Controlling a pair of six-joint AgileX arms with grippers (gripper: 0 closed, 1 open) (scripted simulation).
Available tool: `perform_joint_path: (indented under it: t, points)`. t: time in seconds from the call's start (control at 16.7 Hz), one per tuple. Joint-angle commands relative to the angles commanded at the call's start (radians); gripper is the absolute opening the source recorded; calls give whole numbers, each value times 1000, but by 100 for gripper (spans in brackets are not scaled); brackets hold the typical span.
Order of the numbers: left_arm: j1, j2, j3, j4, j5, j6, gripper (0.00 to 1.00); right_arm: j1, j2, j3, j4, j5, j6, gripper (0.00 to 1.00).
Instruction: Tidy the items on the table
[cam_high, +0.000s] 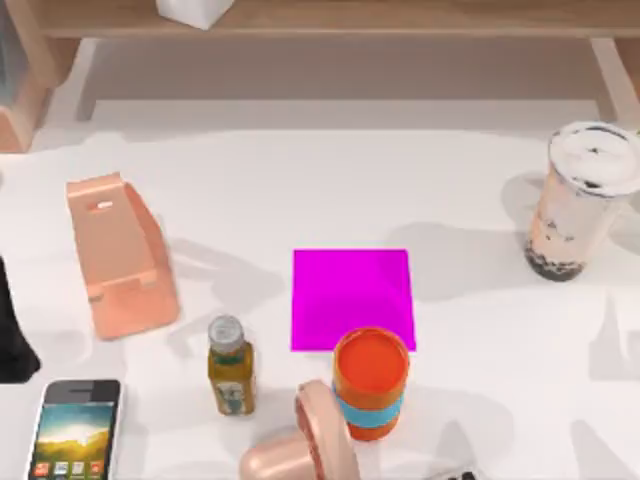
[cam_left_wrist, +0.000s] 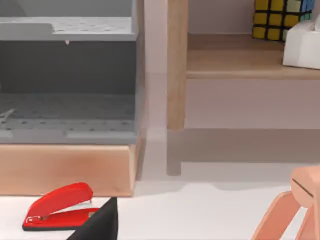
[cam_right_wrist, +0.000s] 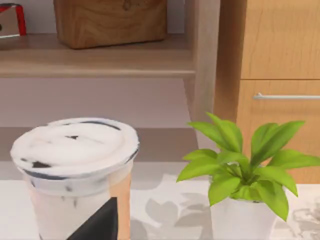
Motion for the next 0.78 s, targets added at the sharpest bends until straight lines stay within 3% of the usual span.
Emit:
perform_joint_path:
  t: [0.36, 0.78]
  points:
    - [11, 79, 73, -47, -8, 99, 100, 0, 0, 0, 0, 0, 0, 100]
    - [61, 504, 428, -301, -22, 608, 100, 0, 0, 0, 0, 0, 0, 100]
